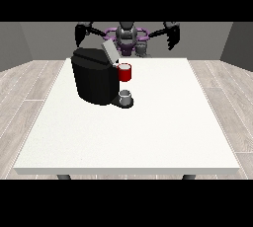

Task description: Insert the coffee pod into the coffee machine and close the lid

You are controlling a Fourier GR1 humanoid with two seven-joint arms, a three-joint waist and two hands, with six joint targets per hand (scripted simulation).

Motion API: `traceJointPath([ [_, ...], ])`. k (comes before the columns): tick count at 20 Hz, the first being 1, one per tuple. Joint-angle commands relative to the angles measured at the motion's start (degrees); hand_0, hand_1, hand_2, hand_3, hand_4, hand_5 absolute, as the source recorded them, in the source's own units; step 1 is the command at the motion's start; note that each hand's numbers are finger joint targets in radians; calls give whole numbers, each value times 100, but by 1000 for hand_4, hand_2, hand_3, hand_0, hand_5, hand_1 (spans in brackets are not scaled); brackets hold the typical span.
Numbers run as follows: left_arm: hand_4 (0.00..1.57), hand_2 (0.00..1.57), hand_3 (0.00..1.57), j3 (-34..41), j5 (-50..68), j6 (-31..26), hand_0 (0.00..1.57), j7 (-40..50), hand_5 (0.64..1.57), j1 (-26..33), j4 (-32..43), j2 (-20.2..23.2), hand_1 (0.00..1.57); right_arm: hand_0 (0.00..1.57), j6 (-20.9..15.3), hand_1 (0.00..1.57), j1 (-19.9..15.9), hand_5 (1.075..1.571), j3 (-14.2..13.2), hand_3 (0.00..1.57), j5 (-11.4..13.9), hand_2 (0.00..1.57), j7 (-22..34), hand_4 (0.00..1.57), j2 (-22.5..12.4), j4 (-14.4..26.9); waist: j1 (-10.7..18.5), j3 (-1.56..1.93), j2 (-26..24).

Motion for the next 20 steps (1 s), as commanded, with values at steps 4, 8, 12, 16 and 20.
traceJointPath([
  [4,414,0,0,-70,210,-119,0,11,1571,684,-264,-239,0,0,521,0,-577,1571,210,0,14,0,491,154,-410,-469,382,1,-330],
  [8,368,0,0,-236,698,-422,0,449,1571,766,-780,-275,0,0,529,0,-688,1571,-33,0,-2,0,202,80,-605,-280,594,4,-70],
  [12,385,0,0,-507,980,-417,0,776,1571,1021,-1377,-279,0,0,385,0,-1098,1571,-241,0,-170,0,795,0,-552,-141,750,4,-13],
  [16,391,0,0,-978,1354,-114,0,914,1571,951,-1778,-280,0,0,766,0,-1670,1571,-682,0,-608,0,747,0,-914,371,877,5,462],
  [20,356,0,0,-859,1327,-378,0,810,1571,1452,-2363,-88,0,0,570,0,-1530,1571,-680,0,-778,0,766,92,-556,422,832,4,545],
])
